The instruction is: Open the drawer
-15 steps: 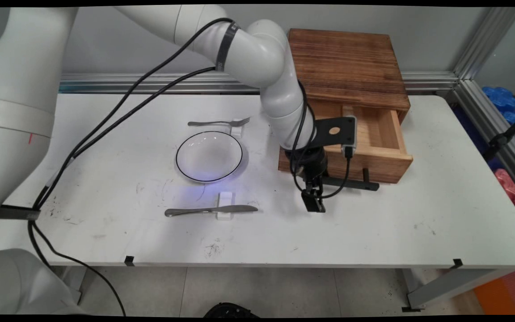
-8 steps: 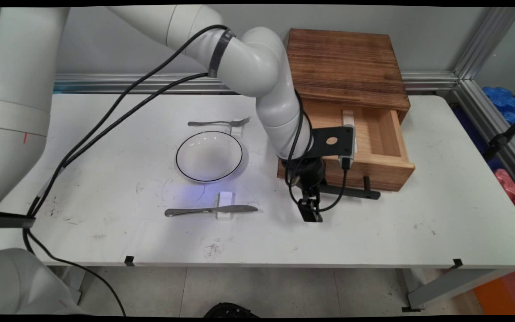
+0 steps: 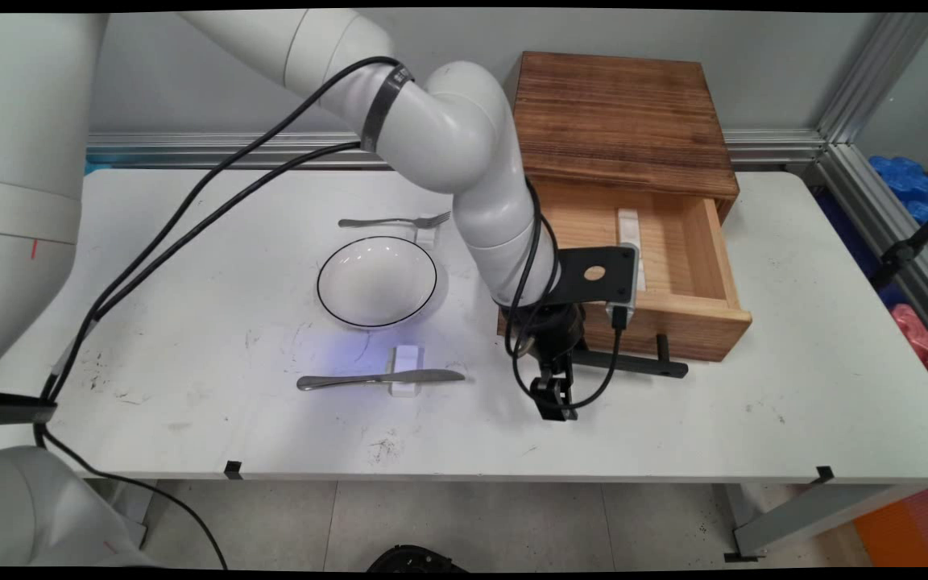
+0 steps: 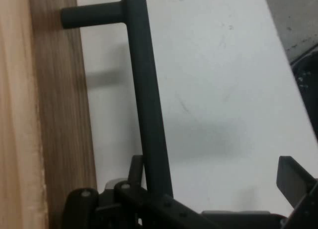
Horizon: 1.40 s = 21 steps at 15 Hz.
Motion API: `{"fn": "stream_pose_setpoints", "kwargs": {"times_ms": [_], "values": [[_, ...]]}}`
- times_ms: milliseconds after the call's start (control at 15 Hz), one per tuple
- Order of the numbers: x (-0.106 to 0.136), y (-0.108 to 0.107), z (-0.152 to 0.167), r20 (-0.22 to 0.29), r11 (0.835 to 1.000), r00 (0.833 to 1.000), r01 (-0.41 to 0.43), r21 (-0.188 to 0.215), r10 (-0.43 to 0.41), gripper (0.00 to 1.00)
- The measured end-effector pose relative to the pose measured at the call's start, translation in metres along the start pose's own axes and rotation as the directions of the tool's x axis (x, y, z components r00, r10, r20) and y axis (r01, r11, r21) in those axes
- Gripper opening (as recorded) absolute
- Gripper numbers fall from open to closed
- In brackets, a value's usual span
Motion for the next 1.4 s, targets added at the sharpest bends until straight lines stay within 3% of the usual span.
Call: {"fn": "stream_pose_setpoints", "kwargs": {"times_ms": [1400], "values": [[0.006, 0.054, -0.009, -0.008, 0.999, 1.000, -0.010, -0.043, 0.010, 1.00]]}}
